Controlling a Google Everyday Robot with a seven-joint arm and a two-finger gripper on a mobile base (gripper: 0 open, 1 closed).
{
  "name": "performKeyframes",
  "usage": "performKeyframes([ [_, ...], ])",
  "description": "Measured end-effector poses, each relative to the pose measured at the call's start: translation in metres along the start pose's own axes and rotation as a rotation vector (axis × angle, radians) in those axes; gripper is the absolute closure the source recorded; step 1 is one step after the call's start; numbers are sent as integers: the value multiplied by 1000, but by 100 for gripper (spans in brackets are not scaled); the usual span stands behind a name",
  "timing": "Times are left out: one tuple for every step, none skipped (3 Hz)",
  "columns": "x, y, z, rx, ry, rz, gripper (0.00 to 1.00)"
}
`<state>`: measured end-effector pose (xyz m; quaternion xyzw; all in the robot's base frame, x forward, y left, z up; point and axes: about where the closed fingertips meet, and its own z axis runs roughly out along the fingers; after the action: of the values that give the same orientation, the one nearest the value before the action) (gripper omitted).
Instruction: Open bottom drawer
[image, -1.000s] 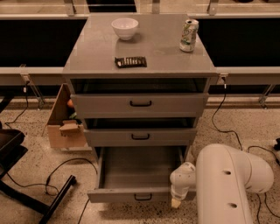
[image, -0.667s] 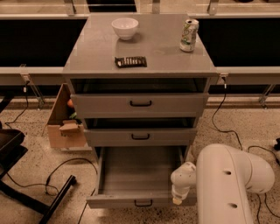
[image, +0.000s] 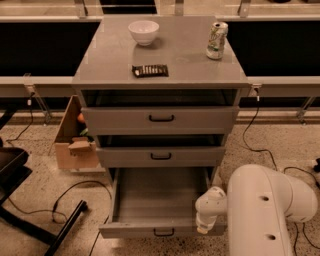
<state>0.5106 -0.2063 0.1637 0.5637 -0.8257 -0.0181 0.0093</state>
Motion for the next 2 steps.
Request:
performKeyframes([
  [0, 0, 0, 0, 0, 0, 100],
  [3, 5, 1, -4, 9, -2, 100],
])
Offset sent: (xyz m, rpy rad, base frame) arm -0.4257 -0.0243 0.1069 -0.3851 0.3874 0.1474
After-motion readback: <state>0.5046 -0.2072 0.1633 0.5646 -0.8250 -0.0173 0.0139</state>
